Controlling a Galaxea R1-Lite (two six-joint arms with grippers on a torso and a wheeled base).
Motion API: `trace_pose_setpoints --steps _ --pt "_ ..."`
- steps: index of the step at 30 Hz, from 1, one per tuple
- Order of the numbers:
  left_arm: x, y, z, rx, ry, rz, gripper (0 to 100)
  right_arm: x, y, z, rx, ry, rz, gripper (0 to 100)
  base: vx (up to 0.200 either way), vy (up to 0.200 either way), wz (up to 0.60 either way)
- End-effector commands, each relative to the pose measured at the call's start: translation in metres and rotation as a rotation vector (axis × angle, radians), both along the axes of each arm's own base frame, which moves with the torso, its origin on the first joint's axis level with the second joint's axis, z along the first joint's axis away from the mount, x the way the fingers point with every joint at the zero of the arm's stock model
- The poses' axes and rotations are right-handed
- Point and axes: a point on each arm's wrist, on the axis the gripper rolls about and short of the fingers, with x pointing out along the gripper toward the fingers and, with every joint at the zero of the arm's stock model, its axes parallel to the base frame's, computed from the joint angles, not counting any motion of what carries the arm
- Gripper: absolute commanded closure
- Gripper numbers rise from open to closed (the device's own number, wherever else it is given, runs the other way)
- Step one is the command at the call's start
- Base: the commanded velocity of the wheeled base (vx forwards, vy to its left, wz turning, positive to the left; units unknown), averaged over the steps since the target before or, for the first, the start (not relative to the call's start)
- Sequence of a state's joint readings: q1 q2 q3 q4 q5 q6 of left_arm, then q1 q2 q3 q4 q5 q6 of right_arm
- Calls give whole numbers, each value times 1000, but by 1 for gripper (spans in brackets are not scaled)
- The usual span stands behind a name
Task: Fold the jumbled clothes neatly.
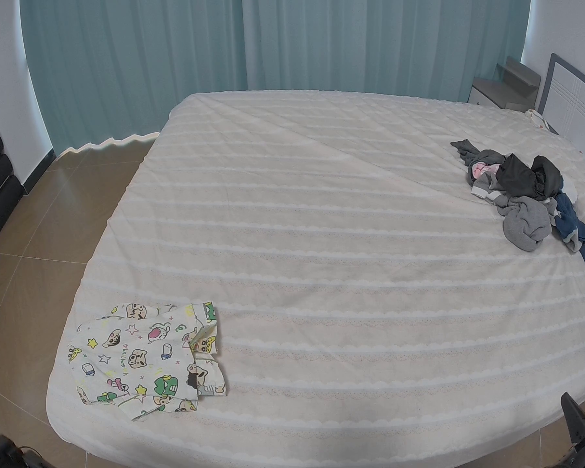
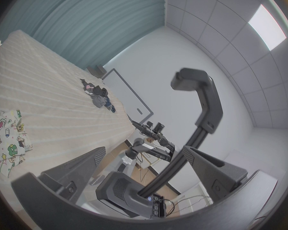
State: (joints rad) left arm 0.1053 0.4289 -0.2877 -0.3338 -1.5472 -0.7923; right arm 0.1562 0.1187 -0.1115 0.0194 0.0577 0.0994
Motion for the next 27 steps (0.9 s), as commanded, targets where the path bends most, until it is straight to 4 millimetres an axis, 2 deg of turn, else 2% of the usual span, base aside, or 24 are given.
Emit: trace_pose_setpoints --steps 1,2,3,5,6,11,12,13,17,18,19,21,25,27 --pt "-38 -2 -50 12 -134 -55 0 6 -1 -23 -51 2 -114 0 0 0 0" --pt "-41 -2 -65 17 -171 -59 0 6 0 -23 -53 6 -139 0 0 0 0" --pt "-42 -1 -70 15 -180 -63 0 5 0 -24 -58 11 -172 0 0 0 0" --pt "-40 -1 -72 16 -191 -66 0 2 3 -28 -82 1 -208 0 0 0 0" --pt "-38 -1 -74 12 -182 -54 0 1 5 -29 -103 -5 -154 0 0 0 0" --pt "-31 0 -80 -27 -240 176 0 1 4 -29 -110 -14 -151 0 0 0 0" --pt "-31 0 -80 -27 -240 176 0 1 4 -29 -110 -14 -151 0 0 0 0" --pt "-26 2 -83 -28 -296 359 0 -3 5 -30 -160 -73 -64 0 0 0 0" --pt "-19 5 -91 60 -383 636 0 -3 5 -32 -198 -53 -89 0 0 0 0" --pt "-16 8 -97 135 -401 779 0 -3 4 -34 -200 -30 -102 0 0 0 0" --pt "-16 8 -97 144 -402 792 0 -2 4 -34 -197 -26 -103 0 0 0 0" --pt "-12 14 -109 359 -400 1083 0 -3 4 -35 -151 -11 -124 0 0 0 0" --pt "-10 22 -108 434 -365 1429 0 -3 4 -35 -142 -12 -131 0 0 0 0" --pt "-11 25 -110 476 -329 1547 0 -3 4 -35 -142 -12 -129 0 0 0 0"
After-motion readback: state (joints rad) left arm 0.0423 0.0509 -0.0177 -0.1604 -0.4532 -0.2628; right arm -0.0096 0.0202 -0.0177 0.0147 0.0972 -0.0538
